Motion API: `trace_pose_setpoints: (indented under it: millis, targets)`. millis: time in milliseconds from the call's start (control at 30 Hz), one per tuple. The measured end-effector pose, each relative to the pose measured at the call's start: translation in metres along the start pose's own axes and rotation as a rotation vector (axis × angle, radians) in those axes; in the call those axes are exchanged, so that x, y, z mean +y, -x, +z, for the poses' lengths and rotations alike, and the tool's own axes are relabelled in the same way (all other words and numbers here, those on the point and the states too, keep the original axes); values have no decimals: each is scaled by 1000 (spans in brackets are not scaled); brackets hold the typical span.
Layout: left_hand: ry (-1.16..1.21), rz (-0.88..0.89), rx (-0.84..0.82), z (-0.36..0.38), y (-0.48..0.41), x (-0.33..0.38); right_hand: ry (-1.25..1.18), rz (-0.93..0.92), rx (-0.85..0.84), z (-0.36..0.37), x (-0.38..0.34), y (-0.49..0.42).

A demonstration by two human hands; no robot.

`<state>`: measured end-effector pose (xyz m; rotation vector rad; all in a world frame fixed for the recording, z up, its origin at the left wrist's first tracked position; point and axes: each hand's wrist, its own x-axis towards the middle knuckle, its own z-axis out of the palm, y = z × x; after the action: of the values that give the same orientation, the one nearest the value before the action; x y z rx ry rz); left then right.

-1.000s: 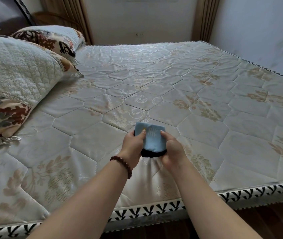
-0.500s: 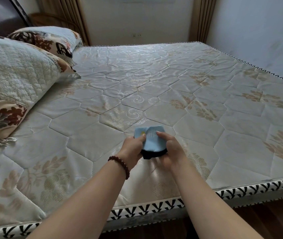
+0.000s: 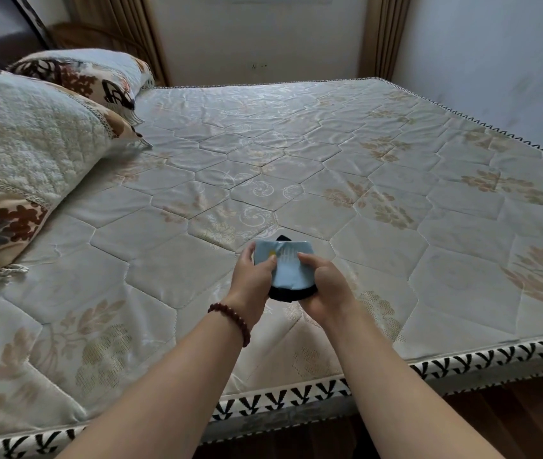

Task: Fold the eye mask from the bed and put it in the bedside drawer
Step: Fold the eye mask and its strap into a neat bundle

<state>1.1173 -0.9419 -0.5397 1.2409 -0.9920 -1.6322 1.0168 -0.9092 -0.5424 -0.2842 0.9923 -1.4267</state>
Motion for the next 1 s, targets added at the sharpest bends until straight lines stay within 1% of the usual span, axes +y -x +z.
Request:
trace_pose_setpoints:
  millis: [100,233,367,600,767,1000]
  targets:
    - [34,9,6,-4,1,0,-9,-36,-30,-1,3,1]
    - [99,-54,39,-6,2,2,-55,-54,-71,-4,12,-1]
    - [124,-34,99,-5,1,1,-94,-90,-81,2,20,-6]
    - [252,-30,137,-11,7,18,-105,-43,-76,19,12,0]
    - [272,-78,188,-6,32,66,-132,-19,-51,51,-17,26]
    - [344,-142,205,7,81,170,-171,3,-43,122,-93,88]
